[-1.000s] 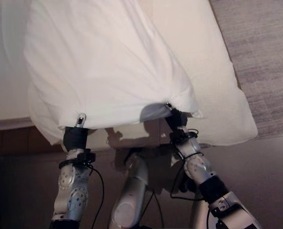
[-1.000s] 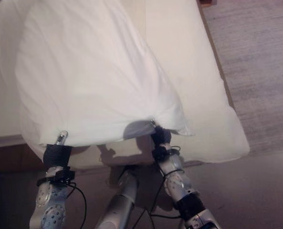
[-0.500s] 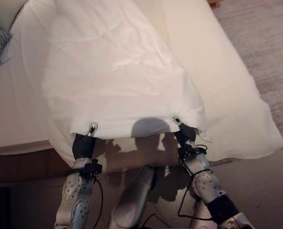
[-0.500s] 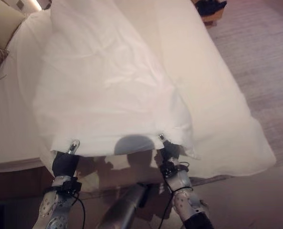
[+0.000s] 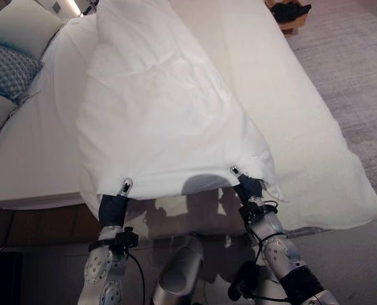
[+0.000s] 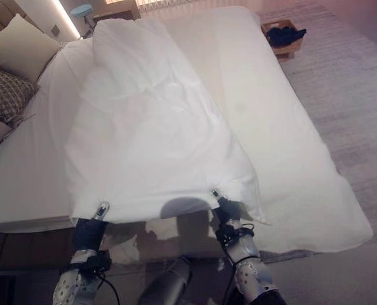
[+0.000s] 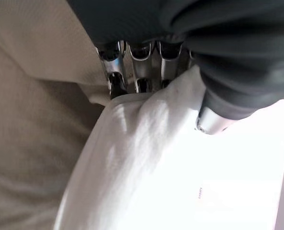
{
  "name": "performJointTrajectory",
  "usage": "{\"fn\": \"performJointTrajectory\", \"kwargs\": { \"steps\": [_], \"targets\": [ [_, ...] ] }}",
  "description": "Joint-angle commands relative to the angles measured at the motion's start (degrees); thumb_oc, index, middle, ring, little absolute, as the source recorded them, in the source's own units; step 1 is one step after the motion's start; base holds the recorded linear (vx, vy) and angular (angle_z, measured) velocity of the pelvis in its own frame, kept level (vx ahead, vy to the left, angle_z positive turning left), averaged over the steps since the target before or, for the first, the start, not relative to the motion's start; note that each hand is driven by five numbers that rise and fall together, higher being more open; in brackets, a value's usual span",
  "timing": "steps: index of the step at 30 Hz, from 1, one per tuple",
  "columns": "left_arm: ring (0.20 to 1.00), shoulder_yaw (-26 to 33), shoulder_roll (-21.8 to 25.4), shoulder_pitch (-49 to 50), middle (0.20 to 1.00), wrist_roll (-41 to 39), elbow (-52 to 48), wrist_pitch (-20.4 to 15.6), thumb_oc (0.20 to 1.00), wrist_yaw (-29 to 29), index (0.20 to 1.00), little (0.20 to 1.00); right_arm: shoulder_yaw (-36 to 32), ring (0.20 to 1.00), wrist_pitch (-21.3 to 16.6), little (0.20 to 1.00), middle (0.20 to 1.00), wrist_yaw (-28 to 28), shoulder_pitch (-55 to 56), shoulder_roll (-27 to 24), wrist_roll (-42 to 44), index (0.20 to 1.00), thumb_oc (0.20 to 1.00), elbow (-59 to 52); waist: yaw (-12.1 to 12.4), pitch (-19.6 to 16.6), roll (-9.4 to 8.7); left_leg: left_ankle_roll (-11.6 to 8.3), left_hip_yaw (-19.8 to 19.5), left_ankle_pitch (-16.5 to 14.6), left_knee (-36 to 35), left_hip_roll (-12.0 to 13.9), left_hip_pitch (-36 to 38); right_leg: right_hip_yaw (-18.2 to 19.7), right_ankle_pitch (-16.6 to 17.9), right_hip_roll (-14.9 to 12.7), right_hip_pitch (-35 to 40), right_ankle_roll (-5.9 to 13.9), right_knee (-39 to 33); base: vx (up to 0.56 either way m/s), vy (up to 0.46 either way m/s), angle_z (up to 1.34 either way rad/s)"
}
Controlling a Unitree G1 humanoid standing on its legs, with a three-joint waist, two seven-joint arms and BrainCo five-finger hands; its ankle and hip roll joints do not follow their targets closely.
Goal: Make the bed
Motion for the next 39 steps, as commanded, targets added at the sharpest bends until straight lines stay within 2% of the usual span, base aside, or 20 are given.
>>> {"fn": "performJointTrajectory", "kwargs": {
  "steps": [1, 2, 4, 6, 11, 13, 14, 15, 17, 19, 21, 22, 23, 25, 28, 29, 30, 33, 36, 39],
  "targets": [
    [0.2, 19.93, 7.64, 8.87, 0.2, -0.31, -5.56, -8.38, 0.2, 6.23, 0.2, 0.2, -19.3, 0.2, -6.98, 0.2, 0.2, -5.81, 3.16, -8.9, -0.83, 0.2, 0.2, 4.18, 1.47, -6.69, -0.32, 3.33, -3.26, 4.92, -5.12, -2.03, -1.23, 4.88, 12.06, -3.67, 0.14, 5.78, -14.56, -0.07, 0.364, 1.3],
    [0.2, 20.34, 7.34, 9.84, 0.2, 1.47, -5.82, -7.88, 0.2, 5.94, 0.2, 0.2, -19.45, 0.2, -5.88, 0.2, 0.2, -5.6, 4.64, -9.05, -2.93, 0.2, 0.2, 3.99, 1.24, -7.34, -0.93, 4.06, -2.0, 2.08, -3.21, -4.18, -0.51, 4.83, 14.41, -6.29, 2.0, 6.88, -16.79, -0.01, 0.292, 0.7],
    [0.2, 20.65, 7.29, 10.5, 0.2, 2.32, -5.66, -7.69, 0.2, 5.86, 0.2, 0.2, -19.35, 0.2, -5.37, 0.2, 0.2, -5.37, 5.21, -8.93, -3.43, 0.2, 0.2, 3.64, 1.19, -7.76, -0.98, 4.57, -1.43, 0.92, -2.23, -5.08, -0.22, 4.98, 14.75, -7.22, 2.59, 7.27, -17.16, 0.0, 0.251, 0.14],
    [0.2, 23.11, 7.48, 12.15, 0.2, 5.02, -5.27, -7.33, 0.2, 6.16, 0.2, 0.2, -19.36, 0.2, -3.86, 0.2, 0.2, -3.99, 7.62, -8.43, -4.63, 0.2, 0.2, 2.48, 1.37, -9.81, -1.7, 6.14, 0.8, -2.88, 0.73, -8.1, 1.29, 5.3, 15.76, -10.05, 5.08, 8.05, -18.75, 0.07, 0.294, -0.03],
    [0.2, 25.58, 7.06, 14.45, 0.2, 6.51, -5.35, -6.9, 0.2, 6.47, 0.2, 0.2, -17.13, 0.2, -2.17, 0.2, 0.2, -2.53, 8.32, -7.13, -6.78, 0.2, 0.2, 3.73, 2.54, -9.89, -2.87, 7.61, 4.21, -4.76, 3.69, -6.89, 3.03, 2.21, 14.15, -10.14, 6.3, 8.57, -14.91, 0.0, 0.131, -0.09],
    [0.2, 26.67, 7.22, 14.87, 0.2, 6.51, -3.74, -6.97, 0.2, 6.96, 0.2, 0.2, -13.92, 0.2, -1.08, 0.2, 0.2, -1.03, 8.24, -6.44, -7.78, 0.2, 0.2, 3.88, 2.08, -9.88, -3.89, 8.26, 5.26, -3.06, 2.58, -6.81, 3.12, 8.06, 10.46, -0.33, 4.15, 8.2, -9.72, -0.08, 0.048, -0.43],
    [0.2, 26.69, 7.22, 14.86, 0.2, 6.49, -3.71, -7.0, 0.2, 6.94, 0.2, 0.2, -13.9, 0.2, -1.08, 0.2, 0.2, -1.03, 8.23, -6.44, -7.78, 0.2, 0.2, 3.88, 2.21, -10.09, -3.88, 8.23, 5.34, -2.79, 2.34, -6.67, 2.94, 8.16, 10.75, -0.2, 3.88, 8.13, -9.91, -0.02, -0.021, -0.31],
    [0.2, 26.96, 7.1, 15.73, 0.2, 6.26, -2.72, -7.05, 0.2, 6.64, 0.2, 0.2, -12.69, 0.2, -1.1, 0.2, 0.2, -0.2, 9.05, -6.43, -8.28, 0.2, 0.2, 3.21, 2.45, -10.77, -5.02, 8.02, 6.01, -2.37, 2.18, -6.79, 2.34, 8.82, 9.5, 3.59, 3.97, 6.54, -11.3, -0.03, -0.05, -0.14],
    [0.2, 26.81, 5.55, 17.88, 0.2, 3.98, -1.86, -6.38, 0.2, 5.03, 0.2, 0.2, -10.71, 0.2, 0.13, 0.2, 0.2, 0.13, 9.27, -7.46, -11.06, 0.2, 0.2, 4.04, 3.76, -11.3, -5.48, 6.59, 6.86, -1.27, 2.24, -6.57, 2.23, 6.98, 9.54, 2.83, 5.23, 5.31, -15.68, -0.04, -0.085, -0.3],
    [0.2, 26.03, 4.83, 18.79, 0.2, 0.72, 0.06, -5.52, 0.2, 3.56, 0.2, 0.2, -9.71, 0.2, 1.01, 0.2, 0.2, 0.24, 9.94, -8.57, -13.64, 0.2, 0.2, 3.7, 3.74, -10.53, -5.12, 4.75, 6.26, 2.88, 5.79, -5.65, 1.17, 9.3, 8.59, 6.28, 6.86, 3.63, -17.71, -0.03, -0.11, -0.36],
    [0.2, 24.71, 4.49, 18.1, 0.2, -0.73, 1.77, -5.35, 0.2, 2.57, 0.2, 0.2, -7.52, 0.2, 1.73, 0.2, 0.2, -0.14, 7.03, -10.6, -17.52, 0.2, 0.2, 4.24, 5.01, -10.14, -4.75, 3.05, 0.16, 6.28, 8.33, -6.95, 0.86, 10.9, 8.91, 6.09, 7.31, 3.52, -19.08, -0.02, 0.045, -0.19],
    [0.2, 24.68, 4.65, 18.68, 0.2, -0.36, 2.38, -4.79, 0.2, 2.18, 0.2, 0.2, -7.25, 0.2, 2.6, 0.2, 0.2, 0.76, 7.37, -11.55, -17.69, 0.2, 0.2, 3.97, 4.69, -10.81, -5.48, 2.81, -3.62, 6.06, 4.86, -4.1, 1.89, 12.36, 8.84, 5.98, 7.09, 4.05, -19.75, -0.01, 0.082, -0.34],
    [0.2, 24.68, 4.65, 18.75, 0.2, -0.37, 2.36, -4.78, 0.2, 2.17, 0.2, 0.2, -7.24, 0.2, 2.65, 0.2, 0.2, 0.76, 7.47, -11.56, -17.69, 0.2, 0.2, 3.88, 4.63, -10.84, -5.48, 2.73, -3.72, 6.19, 4.45, -3.98, 2.12, 12.28, 8.83, 6.03, 7.19, 3.99, -19.8, -0.02, 0.076, -0.35],
    [0.2, 24.81, 4.29, 19.46, 0.2, -1.72, 1.59, -4.12, 0.2, 2.08, 0.2, 0.2, -7.33, 0.2, 3.22, 0.2, 0.2, 1.37, 7.92, -12.08, -17.65, 0.2, 0.2, 3.74, 3.57, -11.75, -5.7, 2.76, -3.37, 6.57, -1.68, 1.68, 2.53, 11.71, 9.37, 4.91, 6.59, 5.47, -20.07, -0.03, 0.125, 0.03],
    [0.2, 24.29, 4.7, 19.44, 0.2, -1.04, 0.32, -3.82, 0.2, 1.54, 0.2, 0.2, -6.96, 0.2, 3.65, 0.2, 0.2, 1.64, 7.62, -13.78, -18.99, 0.2, 0.2, 2.73, 2.19, -11.84, -4.06, 2.72, -3.29, 5.13, -8.17, 4.18, 5.1, 12.08, 11.05, 3.08, 3.05, 7.13, -17.55, -0.19, 0.268, 0.07],
    [0.2, 23.18, 5.13, 18.54, 0.2, -0.1, -1.14, -3.65, 0.2, 1.64, 0.2, 0.2, -6.97, 0.2, 3.74, 0.2, 0.2, 1.22, 7.59, -14.02, -19.9, 0.2, 0.2, 2.19, 2.16, -10.7, -3.51, 2.95, -3.38, 3.66, -7.67, 2.7, 4.83, 12.29, 13.95, 0.4, 0.88, 8.07, -17.17, -0.31, 0.289, -0.08],
    [0.2, 23.15, 5.12, 18.49, 0.2, -0.06, -1.16, -3.63, 0.2, 1.68, 0.2, 0.2, -7.01, 0.2, 3.74, 0.2, 0.2, 1.22, 7.54, -14.02, -19.92, 0.2, 0.2, 2.21, 2.09, -10.64, -3.58, 3.03, -3.44, 3.55, -7.29, 2.42, 4.61, 12.26, 13.95, 0.2, 0.84, 8.19, -17.11, -0.32, 0.272, -0.1],
    [0.2, 21.02, 5.84, 17.73, 0.2, 0.89, -2.6, -3.42, 0.2, 1.51, 0.2, 0.2, -7.55, 0.2, 3.24, 0.2, 0.2, -0.1, 7.74, -13.29, -19.92, 0.2, 0.2, 1.04, 2.27, -7.63, -4.53, 4.66, -2.82, -1.02, -0.61, -3.72, 2.13, 11.75, 17.85, -5.41, 1.32, 9.33, -19.18, -0.22, 0.242, 0.27],
    [0.2, 21.16, 6.71, 18.98, 0.2, 3.98, -3.69, -3.11, 0.2, 1.17, 0.2, 0.2, -6.68, 0.2, 3.61, 0.2, 0.2, 0.47, 8.1, -12.22, -19.93, 0.2, 0.2, 0.78, 3.19, -6.76, -5.57, 6.01, -0.28, -2.81, 3.23, -6.51, -0.44, 12.73, 19.39, -7.78, 0.65, 9.85, -20.33, -0.14, 0.206, 0.29],
    [0.2, 22.17, 6.54, 19.84, 0.2, 3.87, -3.53, -3.03, 0.2, 1.8, 0.2, 0.2, -4.41, 0.2, 4.08, 0.2, 0.2, 1.55, 7.79, -11.36, -20.35, 0.2, 0.2, -0.17, 3.75, -5.12, -5.67, 6.61, 1.42, -2.81, 5.62, -6.27, -2.43, 12.48, 18.1, -7.73, -1.88, 9.54, -16.82, -0.18, 0.11, -0.11]
  ]
}}
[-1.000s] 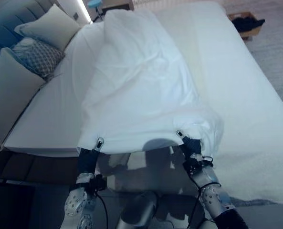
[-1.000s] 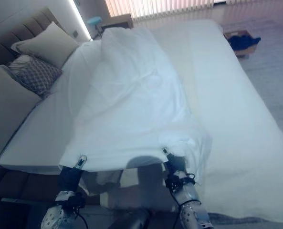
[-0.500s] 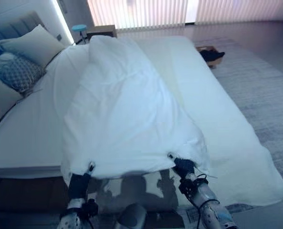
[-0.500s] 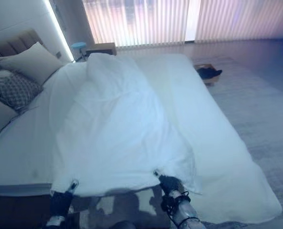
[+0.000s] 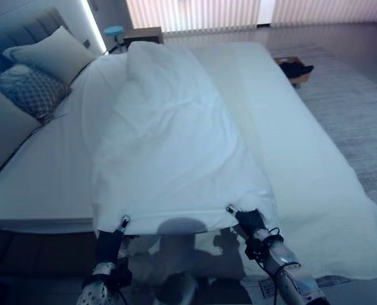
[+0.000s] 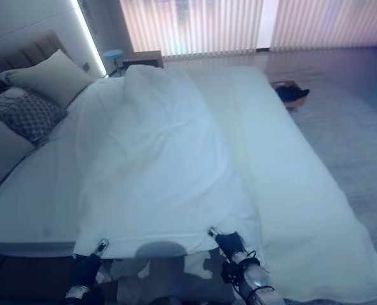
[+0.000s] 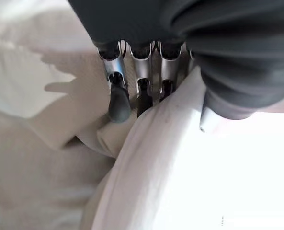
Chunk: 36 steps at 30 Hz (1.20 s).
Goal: Make the bed
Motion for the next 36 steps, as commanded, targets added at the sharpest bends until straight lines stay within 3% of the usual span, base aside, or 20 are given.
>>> {"fn": "performJointTrajectory", "kwargs": {
  "steps": [1, 2, 3, 4, 8, 12, 14, 17, 18, 19, 20, 21, 23, 26, 28, 30, 33, 35, 36],
  "targets": [
    [0.2, 18.12, 5.52, 9.35, 0.2, -1.31, -8.31, -5.35, 0.2, 5.73, 0.2, 0.2, -6.85, 0.2, -3.37, 0.2, 0.2, -2.94, 0.89, -6.82, -1.65, 0.2, 0.2, -0.63, 1.58, -1.67, 0.5, 2.61, 3.54, -1.27, 4.45, 2.33, -6.86, 0.82, 14.8, -3.73, -7.18, 1.6, -7.6, -0.1, 0.088, -0.25],
    [0.2, 18.51, 5.46, 9.45, 0.2, -1.39, -8.86, -5.29, 0.2, 5.83, 0.2, 0.2, -5.76, 0.2, -3.1, 0.2, 0.2, -2.57, 0.23, -6.56, -1.98, 0.2, 0.2, -0.47, 2.26, -1.38, 0.61, 2.8, 4.7, -1.23, 4.37, 2.65, -7.21, -0.16, 14.18, -3.31, -7.72, 1.37, -5.75, -0.12, 0.08, -0.39],
    [0.2, 18.56, 5.48, 9.82, 0.2, -1.56, -9.21, -5.32, 0.2, 5.71, 0.2, 0.2, -4.61, 0.2, -3.01, 0.2, 0.2, -1.97, 0.11, -6.4, -1.73, 0.2, 0.2, -0.6, 2.37, -1.14, 0.37, 2.87, 5.13, -1.06, 3.66, 2.66, -6.94, 0.81, 13.91, -1.92, -7.57, 1.16, -6.1, -0.18, 0.024, -0.59],
    [0.2, 19.58, 5.53, 11.02, 0.2, -1.22, -9.7, -5.84, 0.2, 6.15, 0.2, 0.2, -2.12, 0.2, -2.79, 0.2, 0.2, -0.4, -0.77, -6.32, -1.67, 0.2, 0.2, 0.03, 2.64, 0.58, 1.27, 2.96, 5.26, -0.32, 2.68, 2.65, -7.16, 3.46, 14.04, 0.1, -10.17, 0.78, -5.27, -0.15, -0.016, -0.58],
    [0.2, 19.78, 5.55, 9.94, 0.2, -2.2, -8.67, -6.05, 0.2, 7.13, 0.2, 0.2, 0.92, 0.2, -2.53, 0.2, 0.2, -0.21, -3.79, -7.16, -2.39, 0.2, 0.2, 1.86, 3.65, 2.7, 1.94, 2.55, 5.94, 0.73, 4.68, 3.49, -11.78, 5.65, 12.7, 0.95, -16.21, 0.14, -1.49, -0.22, -0.063, -0.33],
    [0.2, 13.92, 7.0, 9.18, 0.2, -9.55, -2.29, -3.48, 0.2, 4.0, 0.2, 0.2, 2.76, 0.2, -0.96, 0.2, 0.2, 0.19, -5.36, -8.77, -3.73, 0.2, 0.2, 5.44, 1.95, 4.89, 2.76, 1.56, 4.61, 2.1, 5.72, 3.82, -14.73, 4.65, 9.89, 1.97, -17.47, -0.66, 0.72, -0.1, -0.112, 0.06],
    [0.2, 7.56, 8.7, 5.06, 0.2, -15.17, 4.92, -1.32, 0.2, 1.52, 0.2, 0.2, 3.99, 0.2, -0.68, 0.2, 0.2, -1.13, -9.09, -9.11, -5.01, 0.2, 0.2, 11.59, 0.02, 6.91, 3.26, 0.38, 4.36, 2.79, 7.53, 5.35, -16.1, 2.73, 8.75, 1.82, -17.1, -1.28, 2.02, -0.11, -0.141, 0.52],
    [0.2, 4.24, 8.73, 1.32, 0.2, -15.92, 11.86, -0.47, 0.2, 1.86, 0.2, 0.2, 6.76, 0.2, -0.29, 0.2, 0.2, -2.19, -15.74, -7.66, -6.66, 0.2, 0.2, 17.92, -0.08, 7.76, 2.65, 0.64, 3.21, 2.03, 8.9, 4.7, -17.35, 5.94, 9.66, 3.55, -19.75, -1.33, 2.43, -0.08, -0.019, 0.45],
    [0.2, 2.53, 9.66, -1.5, 0.2, -14.5, 13.61, -0.23, 0.2, 3.32, 0.2, 0.2, 9.16, 0.2, -0.48, 0.2, 0.2, -3.94, -21.21, -5.87, -6.76, 0.2, 0.2, 22.56, 1.96, 7.87, 1.21, 0.1, -2.97, 1.2, 13.48, 2.58, -20.73, 9.13, 10.4, 5.51, -22.68, -1.69, 2.02, -0.08, 0.032, -0.53],
    [0.2, 2.25, 9.86, -2.52, 0.2, -13.67, 14.16, 0.07, 0.2, 3.95, 0.2, 0.2, 10.48, 0.2, -0.35, 0.2, 0.2, -4.55, -24.48, -4.68, -7.38, 0.2, 0.2, 25.29, 3.1, 7.87, 0.55, -0.81, -9.4, 0.98, 11.93, 0.85, -19.04, 11.68, 10.18, 6.84, -23.21, -1.45, 1.55, -0.05, 0.016, -0.86],
    [0.2, 2.28, 9.87, -2.54, 0.2, -13.66, 14.17, 0.06, 0.2, 3.95, 0.2, 0.2, 10.49, 0.2, -0.39, 0.2, 0.2, -4.54, -24.53, -4.63, -7.38, 0.2, 0.2, 25.36, 3.09, 7.87, 0.53, -0.83, -9.43, 0.99, 11.87, 0.89, -19.01, 11.65, 10.18, 6.86, -23.19, -1.48, 1.53, 0.03, 0.091, -1.5],
    [0.2, 2.46, 10.74, -4.42, 0.2, -12.1, 13.52, 0.11, 0.2, 4.57, 0.2, 0.2, 10.61, 0.2, 0.05, 0.2, 0.2, -5.09, -26.36, -4.14, -7.71, 0.2, 0.2, 26.8, 3.05, 7.87, 0.54, -1.35, -12.34, 1.42, 9.5, 1.02, -17.79, 12.8, 9.81, 7.38, -23.66, -1.05, 2.02, 0.02, 0.078, -1.27],
    [0.2, 3.71, 11.14, -5.95, 0.2, -11.67, 13.48, -0.27, 0.2, 6.22, 0.2, 0.2, 10.03, 0.2, 0.55, 0.2, 0.2, -5.55, -26.51, -3.43, -7.32, 0.2, 0.2, 25.69, 1.58, 7.87, 1.23, -0.98, -10.63, 2.45, 4.45, 3.64, -15.33, 11.67, 9.72, 7.13, -24.48, -0.6, 3.4, -0.11, 0.063, -0.24],
    [0.2, 4.7, 12.02, -7.31, 0.2, -11.63, 9.34, -1.66, 0.2, 9.04, 0.2, 0.2, 10.31, 0.2, 0.05, 0.2, 0.2, -5.98, -27.87, -2.85, -5.44, 0.2, 0.2, 23.75, 1.58, 7.87, -0.04, -0.42, -9.49, 3.0, 4.93, 1.4, -20.79, 10.16, 11.36, 4.65, -26.95, -0.37, 2.49, -0.22, 0.009, 0.41],
    [0.2, 5.55, 11.57, -7.29, 0.2, -10.9, 6.48, -1.89, 0.2, 10.53, 0.2, 0.2, 10.19, 0.2, -0.14, 0.2, 0.2, -5.95, -26.22, -3.56, -4.59, 0.2, 0.2, 21.71, 0.64, 7.87, -0.9, 0.0, -5.17, 2.84, 6.53, 2.68, -22.97, 8.87, 12.11, 2.85, -27.1, -0.29, 2.29, -0.1, 0.081, 0.73],
    [0.2, 6.71, 10.94, -5.98, 0.2, -10.2, 5.36, -1.66, 0.2, 10.85, 0.2, 0.2, 10.19, 0.2, 0.4, 0.2, 0.2, -5.78, -24.88, -3.86, -4.28, 0.2, 0.2, 20.52, 0.57, 7.87, -1.17, 0.69, -2.29, 1.67, 8.71, 3.27, -23.06, 9.3, 12.76, 1.8, -26.65, -0.26, 1.34, -0.07, 0.153, 0.65],
    [0.2, 6.29, 9.89, -3.88, 0.2, -6.41, 4.91, -1.04, 0.2, 10.29, 0.2, 0.2, 9.68, 0.2, 0.6, 0.2, 0.2, -4.08, -21.71, -4.23, -4.37, 0.2, 0.2, 16.97, -0.29, 7.87, -1.97, 1.57, 1.24, -1.25, 12.71, 0.66, -24.7, 11.69, 16.38, -0.89, -26.46, 0.8, -2.1, -0.05, 0.175, -0.06],
    [0.2, 6.3, 10.36, -3.48, 0.2, -5.86, 4.93, -1.19, 0.2, 10.16, 0.2, 0.2, 10.04, 0.2, 0.52, 0.2, 0.2, -3.86, -21.69, -4.04, -4.17, 0.2, 0.2, 16.59, -0.27, 7.87, -2.18, 1.51, 2.22, -1.24, 13.18, 0.63, -25.62, 12.07, 16.6, -0.97, -27.89, 0.94, -1.53, -0.12, 0.157, -0.2],
    [0.2, 7.29, 10.66, -2.79, 0.2, -4.56, 5.08, -0.75, 0.2, 10.4, 0.2, 0.2, 10.37, 0.2, 0.65, 0.2, 0.2, -3.18, -20.97, -3.71, -4.64, 0.2, 0.2, 16.1, 0.77, 7.87, -2.64, 1.6, 3.58, -0.85, 15.87, 1.57, -28.0, 9.25, 15.18, -1.02, -29.64, 0.94, 2.51, -0.13, 0.161, -0.37]
  ]
}}
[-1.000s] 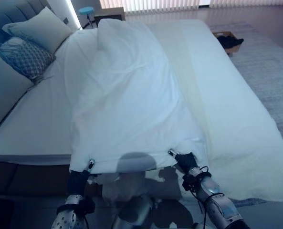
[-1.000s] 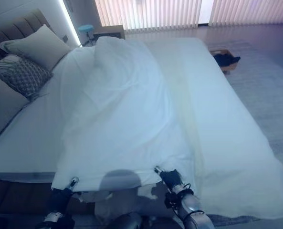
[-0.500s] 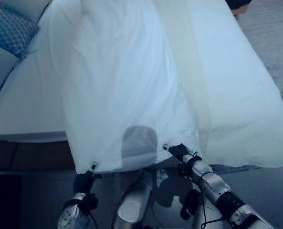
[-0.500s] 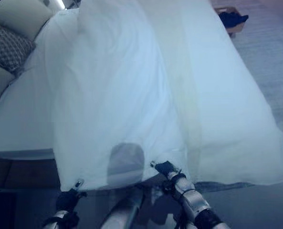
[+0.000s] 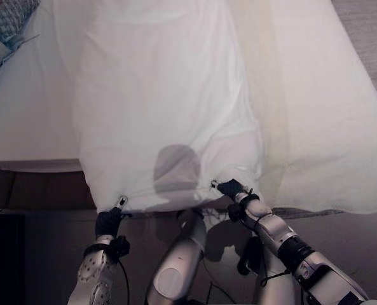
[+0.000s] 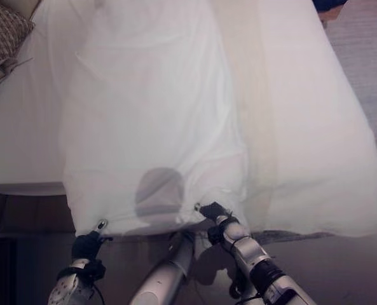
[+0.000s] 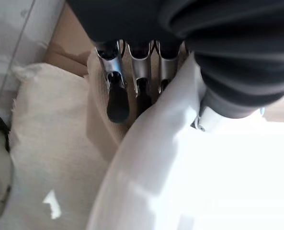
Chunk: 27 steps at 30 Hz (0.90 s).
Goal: Make the bed
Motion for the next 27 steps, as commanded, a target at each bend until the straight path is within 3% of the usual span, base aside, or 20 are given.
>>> {"fn": "performJointTrajectory", "kwargs": {
  "steps": [1, 4, 13, 17, 18, 21, 27],
  "targets": [
    [0.2, 10.56, 4.09, 7.97, 0.2, 2.92, -4.05, -3.53, 0.2, 2.67, 0.2, 0.2, -0.55, 0.2, -0.84, 0.2, 0.2, 1.36, 2.15, -1.23, 0.28, 0.2, 0.2, -1.07, 0.71, -1.67, -0.82, 2.95, 6.67, 1.19, 1.47, 2.74, -6.73, 1.0, 13.78, -3.0, -5.42, 1.78, -10.73, -0.07, 0.107, -0.46],
    [0.2, 10.69, 4.39, 8.77, 0.2, 2.19, -4.76, -3.69, 0.2, 2.51, 0.2, 0.2, 0.44, 0.2, -0.68, 0.2, 0.2, 2.17, 2.73, -0.65, -0.06, 0.2, 0.2, -0.3, 0.88, -1.67, -0.7, 2.82, 6.13, 1.31, -0.26, 3.19, -6.49, 1.28, 14.79, -1.77, -7.64, 1.61, -10.98, -0.04, -0.049, -0.43],
    [0.2, 8.2, 4.5, 9.51, 0.2, 2.55, -3.97, -3.54, 0.2, 2.85, 0.2, 0.2, 1.55, 0.2, -0.52, 0.2, 0.2, 1.54, 1.37, 0.76, -1.59, 0.2, 0.2, 6.02, 0.41, -1.67, -1.16, 2.44, 5.61, 2.16, 0.6, 3.8, -10.68, -0.46, 13.79, -2.3, -11.46, 1.75, -9.32, -0.06, -0.044, 0.1],
    [0.2, 5.25, 5.65, 8.11, 0.2, 5.79, 1.04, -2.75, 0.2, 2.9, 0.2, 0.2, 0.55, 0.2, -0.88, 0.2, 0.2, 0.03, 0.48, 1.81, -3.16, 0.2, 0.2, 11.19, 0.63, -1.67, -1.37, 2.69, 5.39, 2.2, 2.13, 3.14, -13.45, -0.51, 13.52, -2.65, -13.43, 1.82, -7.89, -0.05, -0.03, 0.16],
    [0.2, 4.51, 5.78, 8.32, 0.2, 6.02, 2.65, -2.53, 0.2, 2.78, 0.2, 0.2, 0.73, 0.2, -0.9, 0.2, 0.2, -0.11, 0.7, 2.11, -3.52, 0.2, 0.2, 11.99, 0.74, -1.67, -1.29, 3.11, 5.79, 0.2, 3.18, 3.2, -12.89, -0.37, 11.45, -2.68, -12.89, 2.09, -6.41, -0.03, -0.033, -0.14],
    [0.2, 1.89, 6.84, 6.72, 0.2, 9.97, 5.74, -1.82, 0.2, 2.7, 0.2, 0.2, 0.61, 0.2, -1.09, 0.2, 0.2, -1.03, -0.85, 3.12, -4.85, 0.2, 0.2, 15.9, 0.62, -1.67, -1.33, 3.33, 6.07, 0.01, 5.2, 2.43, -15.67, -0.04, 11.41, -2.89, -15.54, 2.06, -4.42, -0.06, -0.009, -0.03],
    [0.2, -1.1, 5.67, 3.47, 0.2, 7.83, 10.34, -1.43, 0.2, 3.06, 0.2, 0.2, 1.13, 0.2, -0.64, 0.2, 0.2, -2.26, -2.56, 5.25, -6.07, 0.2, 0.2, 20.81, 0.6, -1.67, -1.59, 3.7, 6.23, 0.4, 6.2, 1.94, -17.85, 0.01, 11.67, -2.69, -17.72, 2.04, -3.38, -0.07, -0.006, 0.09]
  ]
}}
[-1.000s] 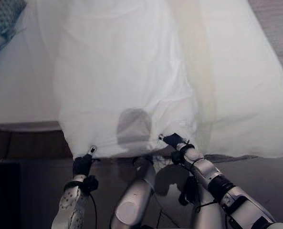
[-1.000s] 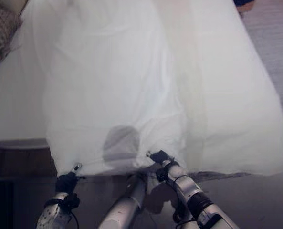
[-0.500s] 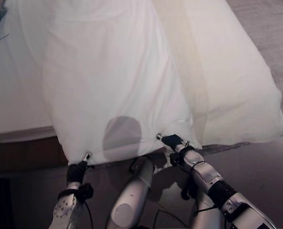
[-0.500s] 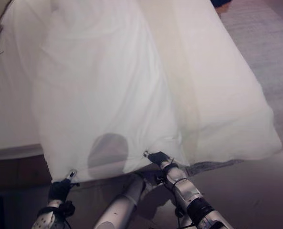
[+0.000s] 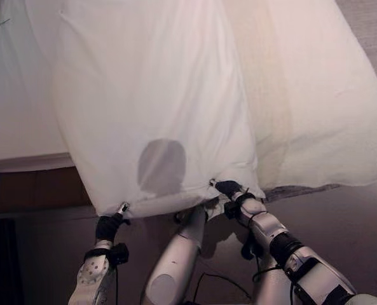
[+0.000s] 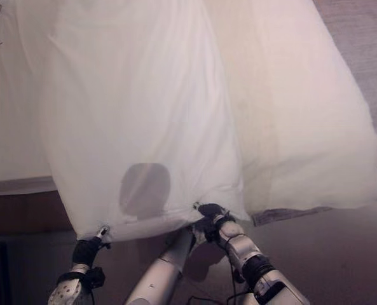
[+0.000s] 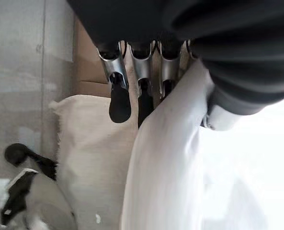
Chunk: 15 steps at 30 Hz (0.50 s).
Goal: Make the bed
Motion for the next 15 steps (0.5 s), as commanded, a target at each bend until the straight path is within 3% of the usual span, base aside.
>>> {"fn": "performJointTrajectory", "kwargs": {
  "steps": [1, 8, 15],
  "targets": [
    [0.2, 1.54, 3.56, 7.28, 0.2, 0.87, 3.68, -0.04, 0.2, 2.03, 0.2, 0.2, 2.08, 0.2, 1.27, 0.2, 0.2, -0.36, 5.01, 0.64, -4.7, 0.2, 0.2, 5.34, 1.68, -1.48, -0.3, 4.28, 0.27, 7.75, -11.27, 2.34, -4.13, 1.94, 9.07, 0.26, -6.25, 0.52, -8.88, -0.05, -0.013, 0.02],
    [0.2, -3.34, 3.41, 1.69, 0.2, 6.54, 19.59, 2.34, 0.2, 2.85, 0.2, 0.2, 2.73, 0.2, 1.12, 0.2, 0.2, -1.48, 2.69, 3.25, -7.15, 0.2, 0.2, 14.16, 1.33, -1.48, -1.16, 4.49, 0.0, 8.19, -10.33, 1.96, -6.8, 2.11, 8.6, 0.5, -8.79, 0.4, -7.42, -0.04, -0.01, -0.01],
    [0.2, -5.37, 1.23, -1.29, 0.2, 6.06, 31.74, 3.66, 0.2, 2.99, 0.2, 0.2, 1.19, 0.2, 1.72, 0.2, 0.2, -3.51, 1.02, 3.68, -10.76, 0.2, 0.2, 20.98, 1.43, -1.48, -0.79, 4.91, -0.49, 8.3, -8.94, 1.05, -9.06, 1.93, 8.44, 0.34, -10.93, 0.48, -5.91, -0.03, 0.002, 0.01]
  ]
}}
